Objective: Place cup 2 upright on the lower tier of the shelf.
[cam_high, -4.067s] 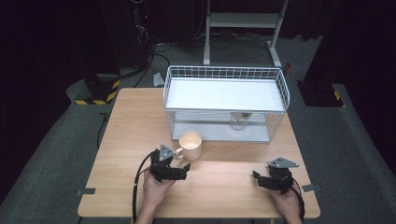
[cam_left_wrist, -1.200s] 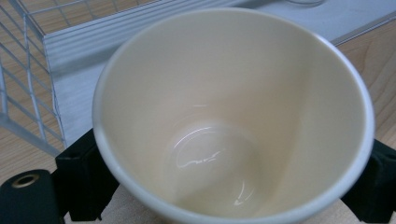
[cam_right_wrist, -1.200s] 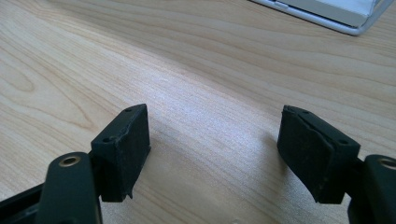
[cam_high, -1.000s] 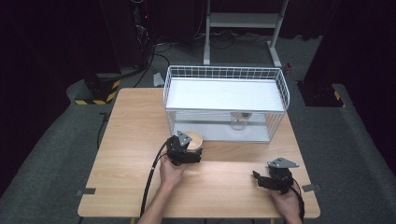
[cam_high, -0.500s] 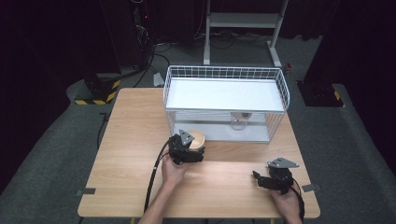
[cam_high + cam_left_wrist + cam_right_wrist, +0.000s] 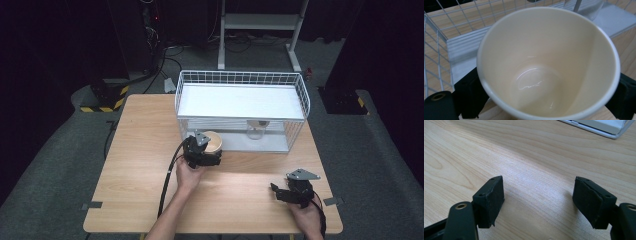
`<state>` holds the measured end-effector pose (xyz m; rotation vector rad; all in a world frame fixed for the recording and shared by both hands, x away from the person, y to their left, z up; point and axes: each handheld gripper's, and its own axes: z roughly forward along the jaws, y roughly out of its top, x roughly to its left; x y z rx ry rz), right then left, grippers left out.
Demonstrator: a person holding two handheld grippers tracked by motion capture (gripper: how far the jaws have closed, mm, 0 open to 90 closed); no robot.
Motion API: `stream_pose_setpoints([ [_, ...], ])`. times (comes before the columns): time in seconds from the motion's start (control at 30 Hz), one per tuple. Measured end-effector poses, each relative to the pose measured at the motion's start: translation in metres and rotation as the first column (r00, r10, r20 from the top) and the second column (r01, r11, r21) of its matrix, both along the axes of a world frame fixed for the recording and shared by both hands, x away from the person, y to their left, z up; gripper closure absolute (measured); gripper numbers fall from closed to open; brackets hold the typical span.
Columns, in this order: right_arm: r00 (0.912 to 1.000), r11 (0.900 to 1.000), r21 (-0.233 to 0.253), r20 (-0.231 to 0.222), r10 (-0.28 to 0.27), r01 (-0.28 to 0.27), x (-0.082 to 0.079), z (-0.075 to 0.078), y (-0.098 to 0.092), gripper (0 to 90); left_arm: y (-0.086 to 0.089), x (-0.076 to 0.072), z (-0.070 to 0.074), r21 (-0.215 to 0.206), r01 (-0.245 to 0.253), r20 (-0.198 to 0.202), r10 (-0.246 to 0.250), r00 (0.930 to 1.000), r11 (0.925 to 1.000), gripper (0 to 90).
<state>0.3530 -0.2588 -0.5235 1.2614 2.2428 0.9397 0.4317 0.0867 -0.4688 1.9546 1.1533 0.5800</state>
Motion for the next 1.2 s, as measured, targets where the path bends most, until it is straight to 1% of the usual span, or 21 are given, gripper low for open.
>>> stream_pose_setpoints([
  [0.03,1.0000,1.000,0.000,0.000,0.000,0.000,0.000,0.000,0.000,25.4,-0.001,0.003,0.001,0.017,-0.002,0.000,0.002,1.0000,0.9999,9.3],
  [0.1,1.0000,1.000,0.000,0.000,0.001,-0.001,0.000,0.000,0.000,25.2,-0.004,0.006,0.002,0.029,-0.003,0.002,0.003,1.0000,0.9996,9.4],
  [0.2,1.0000,1.000,0.000,0.000,0.000,0.000,0.000,0.000,0.000,25.2,-0.006,0.010,0.003,0.004,-0.006,0.002,0.006,1.0000,1.0000,9.4],
  [0.3,1.0000,1.000,0.000,0.000,0.001,-0.001,0.000,0.000,0.000,25.1,-0.008,0.014,0.003,0.017,-0.015,0.004,0.015,0.9999,0.9997,9.4],
  [0.4,1.0000,1.000,0.000,0.000,0.001,-0.001,0.000,0.000,0.000,25.1,-0.009,0.017,0.003,0.011,-0.015,-0.001,0.015,0.9999,0.9998,9.4],
  [0.57,1.0000,1.000,-0.001,0.000,0.001,-0.001,0.000,0.000,0.000,25.1,-0.014,0.022,0.002,0.031,-0.029,0.017,0.029,0.9994,0.9991,9.4],
  [0.6,1.0000,1.000,0.000,0.000,0.001,-0.001,0.000,0.000,0.000,25.0,-0.014,0.023,0.002,0.030,-0.032,0.022,0.031,0.9993,0.9991,9.5],
  [0.63,1.0000,1.000,-0.001,0.000,0.001,-0.001,0.000,0.000,0.000,25.0,-0.014,0.024,0.001,0.019,-0.037,0.026,0.037,0.9990,0.9991,9.4],
  [0.67,1.0000,1.000,0.000,-0.001,0.001,-0.001,0.000,0.000,0.000,25.0,-0.014,0.025,0.001,0.022,-0.037,0.027,0.037,0.9990,0.9991,9.4],
  [0.73,1.0000,1.000,-0.001,0.000,0.001,-0.001,0.000,0.000,0.000,25.0,-0.014,0.026,0.000,0.010,-0.045,0.023,0.045,0.9987,0.9989,9.5],
  [0.77,1.0000,1.000,0.000,0.000,0.001,-0.001,0.000,0.000,0.000,25.0,-0.014,0.027,-0.001,0.014,-0.044,0.012,0.044,0.9990,0.9989,9.4],
  [0.8,1.0000,1.000,-0.001,0.000,0.001,-0.001,0.000,0.000,0.000,25.0,-0.014,0.028,-0.002,0.017,-0.044,0.013,0.043,0.9990,0.9989,9.4],
  [0.83,1.0000,1.000,0.000,0.000,0.001,-0.001,0.000,0.000,0.000,25.0,-0.014,0.029,-0.004,0.031,-0.038,0.008,0.038,0.9993,0.9988,9.5],
  [0.87,1.0000,1.000,0.000,0.000,0.001,-0.001,0.000,0.000,0.000,25.0,-0.015,0.029,-0.005,0.033,-0.037,0.006,0.037,0.9993,0.9988,9.4],
  [0.97,1.0000,1.000,-0.001,-0.001,0.000,0.000,0.000,0.000,0.000,24.9,-0.015,0.030,-0.005,0.033,-0.033,0.014,0.033,0.9994,0.9989,9.4],
  [1.1,1.0000,1.000,-0.001,-0.001,0.001,-0.001,0.000,0.000,0.000,24.8,-0.012,0.032,-0.007,0.013,-0.036,0.013,0.036,0.9993,0.9993,9.4],
  [1.13,1.0000,1.000,-0.001,-0.001,0.001,-0.001,0.000,0.000,0.000,24.8,-0.013,0.033,-0.007,0.005,-0.042,0.016,0.042,0.9990,0.9991,9.4],
  [1.2,1.0000,1.000,-0.001,-0.001,0.001,-0.001,0.000,0.000,0.000,24.8,-0.015,0.035,-0.009,0.003,-0.055,0.027,0.055,0.9981,0.9985,9.4],
])
